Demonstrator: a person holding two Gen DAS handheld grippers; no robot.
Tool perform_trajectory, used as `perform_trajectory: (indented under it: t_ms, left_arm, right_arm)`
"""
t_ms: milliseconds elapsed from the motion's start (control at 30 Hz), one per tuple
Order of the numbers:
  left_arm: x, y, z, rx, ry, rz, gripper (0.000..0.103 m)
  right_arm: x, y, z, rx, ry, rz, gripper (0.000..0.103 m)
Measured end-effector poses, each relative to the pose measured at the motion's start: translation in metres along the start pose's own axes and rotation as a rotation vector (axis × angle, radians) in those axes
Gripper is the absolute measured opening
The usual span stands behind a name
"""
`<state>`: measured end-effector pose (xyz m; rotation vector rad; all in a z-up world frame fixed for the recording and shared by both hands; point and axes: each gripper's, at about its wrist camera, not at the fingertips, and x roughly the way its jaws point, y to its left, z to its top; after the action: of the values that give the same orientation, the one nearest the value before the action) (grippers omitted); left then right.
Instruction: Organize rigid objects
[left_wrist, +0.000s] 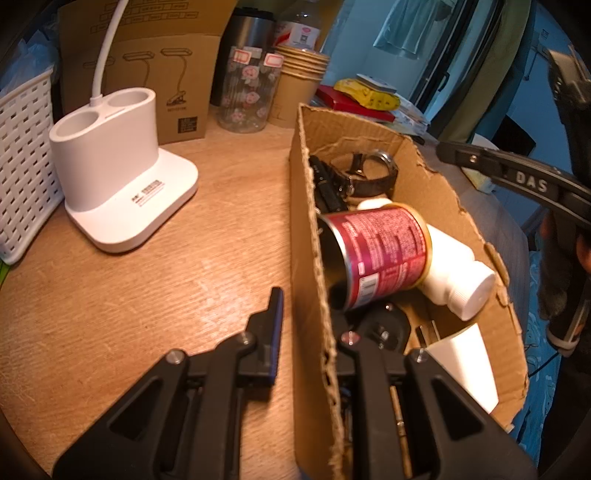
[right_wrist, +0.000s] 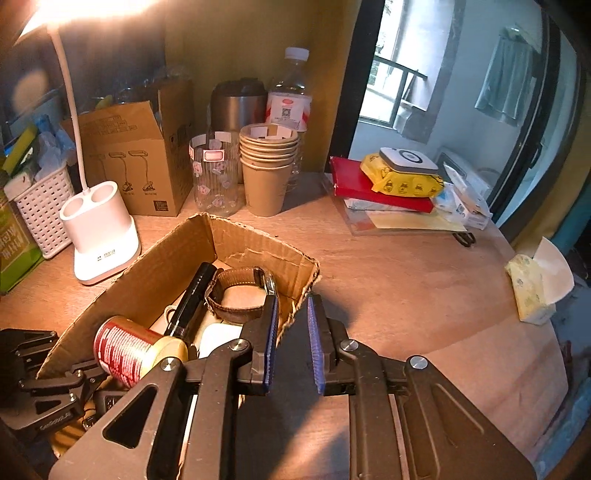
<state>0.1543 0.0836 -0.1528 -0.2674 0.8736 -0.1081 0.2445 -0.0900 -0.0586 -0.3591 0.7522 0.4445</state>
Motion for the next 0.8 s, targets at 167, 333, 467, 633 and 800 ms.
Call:
perform_trajectory:
  t_ms: [167,333,467,633,800]
  left_arm:
    - [0.0,0.0,0.0,0.0,0.0,-0.001,0.015]
    - [0.0,0.0,0.0,0.001,0.0,0.001,0.015]
    - [0.0,-0.001,0.0,0.002,0.0,0.002,0.015]
    - [0.001,0.0,-0.001,0.004,-0.001,0.005,0.015]
    - [0.002,-0.001,-0.001,0.01,-0.001,0.006,0.015]
  right_arm:
    - [-0.012,-0.002,-0.006,0.009,-0.007,-0.01,0.018]
    - [-0.025,-0.006,-0.013,0.026,-0.014,-0.023,0.018]
    - [-0.037,-0.009,-0.021,0.044,-0.021,-0.029,0.018]
    - [-0.05,-0.011,-0.033,0.074,-0.025,-0.031,0.018]
    - [-0.058,-0.01,-0.046,0.099,-0.023,-0.02,0.023]
